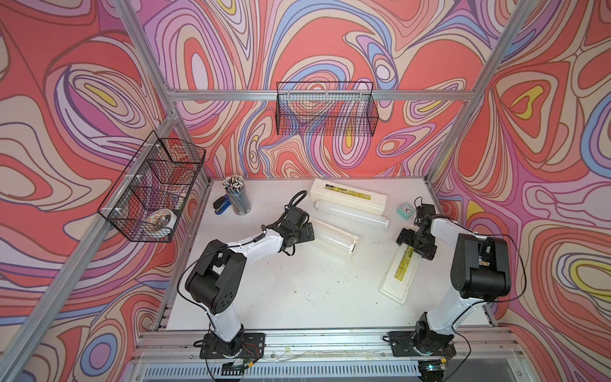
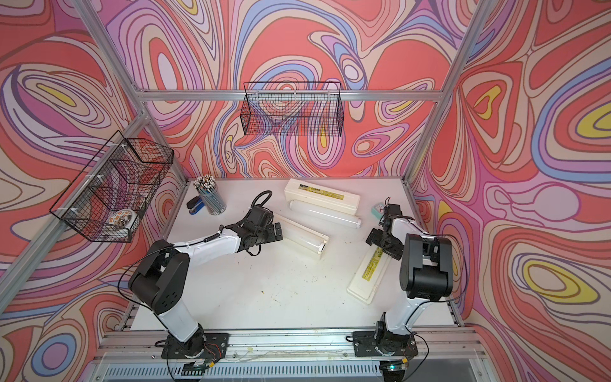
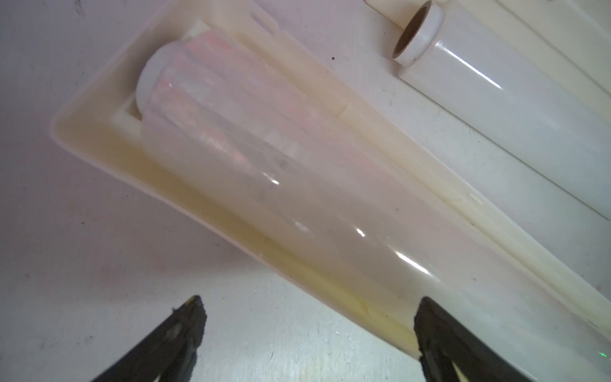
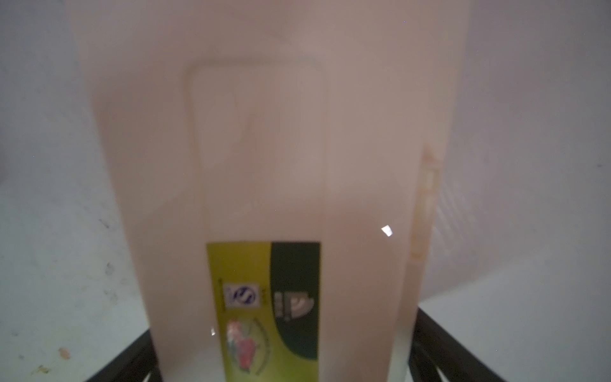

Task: Put plastic wrap rolls into dispensers
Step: Pick up the lid from the center of the board.

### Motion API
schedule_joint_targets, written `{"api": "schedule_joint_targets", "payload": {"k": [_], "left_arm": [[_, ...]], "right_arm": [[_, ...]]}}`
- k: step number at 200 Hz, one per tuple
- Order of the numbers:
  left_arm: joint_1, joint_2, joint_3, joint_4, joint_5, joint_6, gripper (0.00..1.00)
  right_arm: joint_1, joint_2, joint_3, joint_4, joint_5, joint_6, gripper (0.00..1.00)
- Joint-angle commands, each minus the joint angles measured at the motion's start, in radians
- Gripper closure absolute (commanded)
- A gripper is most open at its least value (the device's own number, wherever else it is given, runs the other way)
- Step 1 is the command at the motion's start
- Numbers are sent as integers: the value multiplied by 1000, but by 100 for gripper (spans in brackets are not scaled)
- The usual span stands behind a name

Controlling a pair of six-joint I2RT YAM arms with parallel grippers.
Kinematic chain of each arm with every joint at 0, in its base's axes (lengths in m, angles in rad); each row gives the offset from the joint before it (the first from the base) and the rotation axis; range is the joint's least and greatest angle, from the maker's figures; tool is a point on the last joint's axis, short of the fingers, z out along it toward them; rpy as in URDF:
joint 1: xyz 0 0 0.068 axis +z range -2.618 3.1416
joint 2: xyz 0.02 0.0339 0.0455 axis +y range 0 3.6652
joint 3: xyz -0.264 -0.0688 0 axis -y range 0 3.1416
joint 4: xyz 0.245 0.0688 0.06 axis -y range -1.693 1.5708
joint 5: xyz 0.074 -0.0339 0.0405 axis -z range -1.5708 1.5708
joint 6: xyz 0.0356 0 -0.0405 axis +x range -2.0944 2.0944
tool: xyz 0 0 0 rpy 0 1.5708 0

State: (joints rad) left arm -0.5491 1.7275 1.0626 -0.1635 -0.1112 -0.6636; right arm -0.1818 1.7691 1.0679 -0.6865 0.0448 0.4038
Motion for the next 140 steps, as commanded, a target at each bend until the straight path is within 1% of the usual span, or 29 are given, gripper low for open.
{"api": "schedule_joint_targets", "payload": {"k": [1, 25, 38, 47, 59, 65, 83, 100, 106, 124, 140], "left_arm": [[0, -32, 16, -5, -2, 14, 0], [5, -37, 26, -30, -8, -6, 0], [14, -35, 30, -49, -7, -42, 0], [23, -33, 34, -59, 4, -75, 0], [31, -32, 36, -57, 12, -103, 0], [31, -34, 36, -53, 12, -114, 0], [31, -43, 39, -54, 2, -126, 0], [36, -63, 35, -69, -17, -127, 1], [41, -71, 34, -80, -19, -127, 2], [64, -99, 18, -137, -19, -139, 8], [87, -135, -22, -147, -19, -152, 14]], "right_arm": [[0, 39, -6, 10, 23, -11, 2], [0, 59, -2, 32, 11, -27, 3], [0, 59, -1, 47, -15, -41, 11], [1, 46, 3, 49, -35, -58, 18], [2, 9, -3, 59, -77, -83, 28], [1, -44, -7, 65, -95, -92, 33], [2, -126, -12, 66, -156, -113, 42], [7, -166, 12, 47, -223, -122, 50], [13, -175, 29, 37, -239, -129, 51], [52, -182, 91, 31, -294, -164, 52], [116, -147, 185, 21, -300, -210, 53]]}}
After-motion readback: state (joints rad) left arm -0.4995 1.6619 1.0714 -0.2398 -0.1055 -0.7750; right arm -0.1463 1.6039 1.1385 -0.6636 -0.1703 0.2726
